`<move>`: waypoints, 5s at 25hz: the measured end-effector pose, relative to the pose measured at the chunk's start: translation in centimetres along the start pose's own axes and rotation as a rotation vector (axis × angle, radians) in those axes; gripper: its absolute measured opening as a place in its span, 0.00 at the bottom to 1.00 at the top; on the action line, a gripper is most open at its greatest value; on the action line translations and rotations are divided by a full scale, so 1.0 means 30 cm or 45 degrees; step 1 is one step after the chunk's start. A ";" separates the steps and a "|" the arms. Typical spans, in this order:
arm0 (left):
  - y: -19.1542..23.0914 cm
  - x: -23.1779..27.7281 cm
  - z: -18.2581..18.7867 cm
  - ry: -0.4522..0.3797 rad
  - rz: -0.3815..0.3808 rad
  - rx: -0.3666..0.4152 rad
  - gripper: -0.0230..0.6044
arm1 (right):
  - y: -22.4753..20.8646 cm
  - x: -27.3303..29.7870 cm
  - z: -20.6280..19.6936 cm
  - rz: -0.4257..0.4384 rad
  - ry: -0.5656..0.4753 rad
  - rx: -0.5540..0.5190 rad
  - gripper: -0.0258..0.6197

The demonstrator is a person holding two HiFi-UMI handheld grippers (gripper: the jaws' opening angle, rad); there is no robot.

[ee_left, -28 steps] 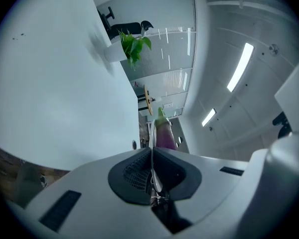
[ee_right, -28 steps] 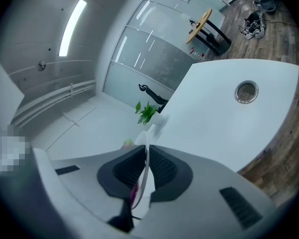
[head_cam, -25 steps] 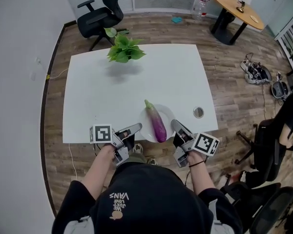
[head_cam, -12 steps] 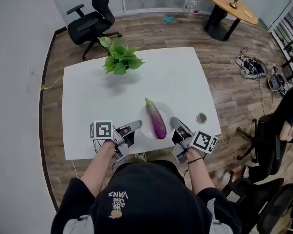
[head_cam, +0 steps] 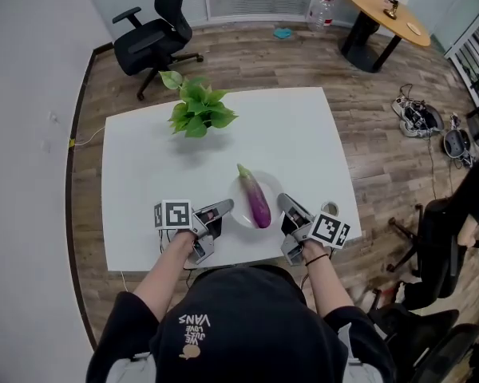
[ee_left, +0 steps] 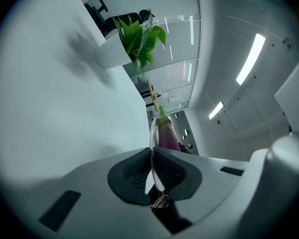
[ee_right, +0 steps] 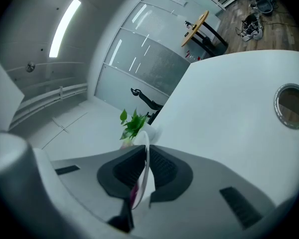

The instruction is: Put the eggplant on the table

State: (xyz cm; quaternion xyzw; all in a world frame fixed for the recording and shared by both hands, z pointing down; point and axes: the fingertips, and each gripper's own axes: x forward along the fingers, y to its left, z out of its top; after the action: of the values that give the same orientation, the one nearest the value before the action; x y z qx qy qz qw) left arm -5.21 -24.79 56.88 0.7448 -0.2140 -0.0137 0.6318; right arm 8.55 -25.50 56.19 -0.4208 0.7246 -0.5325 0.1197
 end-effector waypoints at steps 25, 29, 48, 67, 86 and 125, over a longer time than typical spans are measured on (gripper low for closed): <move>0.284 0.163 0.111 0.054 0.222 -0.112 0.07 | -0.289 0.226 0.026 -0.187 0.257 -0.045 0.09; 0.317 0.168 0.105 0.079 0.284 -0.137 0.08 | -0.304 0.241 0.022 -0.222 0.300 -0.043 0.09; 0.340 0.179 0.102 0.092 0.343 -0.249 0.11 | -0.337 0.259 -0.008 -0.337 0.432 -0.026 0.14; 0.260 0.112 0.148 0.005 0.344 -0.076 0.23 | -0.278 0.207 0.061 -0.365 0.358 -0.316 0.19; -0.112 -0.065 0.180 -0.354 0.345 0.897 0.06 | 0.097 0.059 0.126 -0.107 0.026 -0.908 0.08; -0.232 -0.145 0.070 -0.508 0.338 1.073 0.05 | 0.267 -0.108 0.091 -0.003 -0.143 -1.097 0.07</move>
State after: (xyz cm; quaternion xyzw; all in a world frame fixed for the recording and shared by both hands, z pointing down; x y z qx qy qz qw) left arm -7.68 -24.52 48.79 0.8851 -0.4111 0.0123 0.2180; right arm 8.39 -24.32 47.22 -0.4612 0.8727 -0.1578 -0.0283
